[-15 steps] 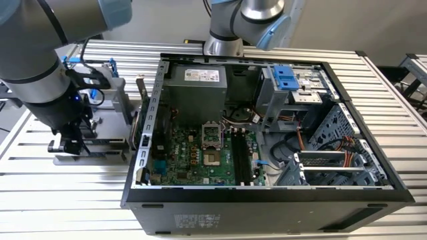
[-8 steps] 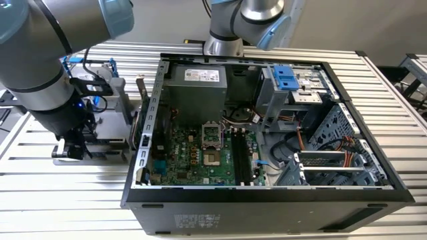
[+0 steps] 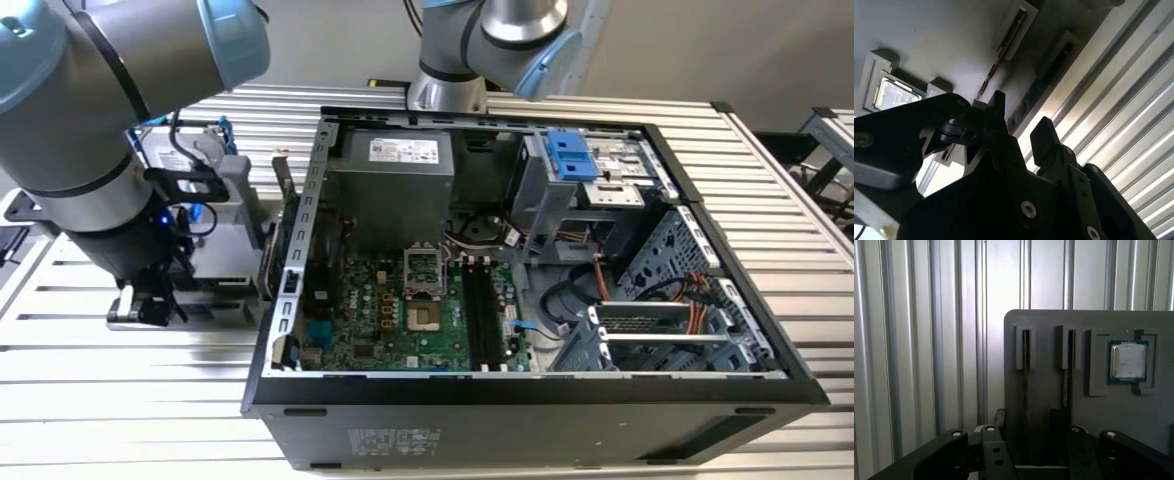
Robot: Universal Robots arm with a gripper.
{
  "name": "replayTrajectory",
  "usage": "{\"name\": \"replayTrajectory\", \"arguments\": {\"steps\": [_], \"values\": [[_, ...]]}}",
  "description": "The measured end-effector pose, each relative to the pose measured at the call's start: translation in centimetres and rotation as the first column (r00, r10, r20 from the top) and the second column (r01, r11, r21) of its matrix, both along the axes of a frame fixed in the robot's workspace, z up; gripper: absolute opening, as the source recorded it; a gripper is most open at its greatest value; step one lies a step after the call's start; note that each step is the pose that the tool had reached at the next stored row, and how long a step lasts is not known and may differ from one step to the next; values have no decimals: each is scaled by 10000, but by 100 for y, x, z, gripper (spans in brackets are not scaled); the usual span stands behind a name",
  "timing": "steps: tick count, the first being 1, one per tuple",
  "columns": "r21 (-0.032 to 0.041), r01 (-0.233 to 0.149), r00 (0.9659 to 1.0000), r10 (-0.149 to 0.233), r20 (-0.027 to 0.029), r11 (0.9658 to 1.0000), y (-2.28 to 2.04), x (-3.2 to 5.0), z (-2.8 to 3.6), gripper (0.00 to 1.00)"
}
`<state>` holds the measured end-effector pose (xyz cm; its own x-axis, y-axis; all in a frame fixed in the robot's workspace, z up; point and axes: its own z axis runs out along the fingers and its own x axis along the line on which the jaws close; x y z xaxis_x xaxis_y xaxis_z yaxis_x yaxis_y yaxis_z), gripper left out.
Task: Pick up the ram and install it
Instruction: 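Pick up the ram and move it above insertion slot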
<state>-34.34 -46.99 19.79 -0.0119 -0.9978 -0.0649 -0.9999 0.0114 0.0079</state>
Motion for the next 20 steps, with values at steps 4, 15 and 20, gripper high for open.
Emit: {"name": "replayTrajectory", "arguments": {"steps": [4,15,20], "values": [[-1,44,10000,-44,0,10000,0,0,-28,100],[-1,45,10000,-45,1,10000,0,0,-53,100],[0,45,10000,-45,1,10000,0,0,-55,0]]}}
